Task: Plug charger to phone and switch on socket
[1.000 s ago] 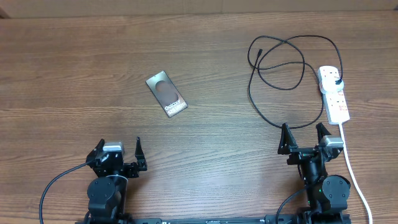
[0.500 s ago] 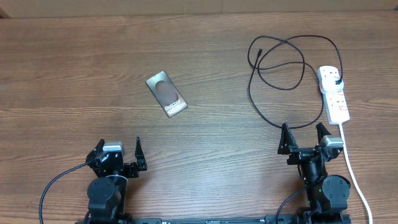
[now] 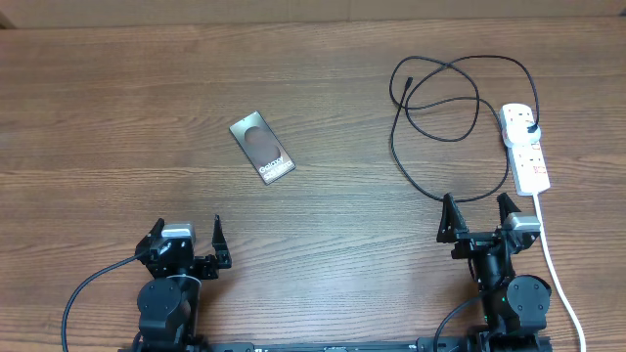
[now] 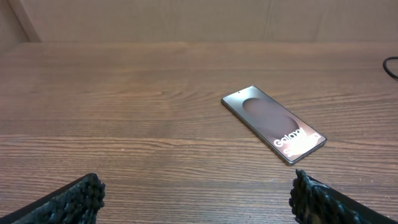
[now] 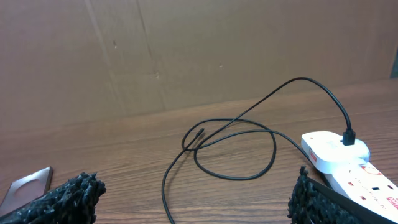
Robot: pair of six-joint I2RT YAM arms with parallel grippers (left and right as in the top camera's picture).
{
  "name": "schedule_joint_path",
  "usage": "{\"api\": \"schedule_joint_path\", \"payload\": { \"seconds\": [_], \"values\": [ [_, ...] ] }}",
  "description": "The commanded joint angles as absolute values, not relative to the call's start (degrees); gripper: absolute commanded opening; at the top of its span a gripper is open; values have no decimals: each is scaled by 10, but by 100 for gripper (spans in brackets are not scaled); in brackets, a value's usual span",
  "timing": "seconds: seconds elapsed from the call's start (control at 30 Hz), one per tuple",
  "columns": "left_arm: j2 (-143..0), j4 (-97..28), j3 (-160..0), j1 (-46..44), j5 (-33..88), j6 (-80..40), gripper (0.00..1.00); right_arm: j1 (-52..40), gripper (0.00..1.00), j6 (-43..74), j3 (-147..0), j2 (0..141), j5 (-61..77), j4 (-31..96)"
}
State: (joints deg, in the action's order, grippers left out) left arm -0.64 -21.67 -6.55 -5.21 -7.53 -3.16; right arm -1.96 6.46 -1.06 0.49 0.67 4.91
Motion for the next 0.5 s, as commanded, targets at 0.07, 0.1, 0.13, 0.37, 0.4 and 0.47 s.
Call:
{"api": "schedule_joint_path", "payload": {
  "seconds": [0.07, 0.1, 0.13, 0.37, 0.4, 0.47],
  "values": [
    [-3, -224, -67, -51, -57, -90, 99, -18, 100, 70, -4, 2, 10, 46],
    [-3, -224, -67, -51, -43, -92, 100, -18, 100, 70, -4, 2, 10, 46],
    [-3, -224, -67, -51, -36, -93, 100, -18, 100, 70, -4, 2, 10, 46],
    [-3, -224, -67, -50, 18, -93, 100, -18, 100, 70, -4, 2, 10, 46],
    [-3, -224, -67, -50, 18, -93, 100, -18, 100, 70, -4, 2, 10, 46],
    [-3, -224, -67, -50, 15, -92, 100, -18, 100, 70, -4, 2, 10, 46]
  ]
}}
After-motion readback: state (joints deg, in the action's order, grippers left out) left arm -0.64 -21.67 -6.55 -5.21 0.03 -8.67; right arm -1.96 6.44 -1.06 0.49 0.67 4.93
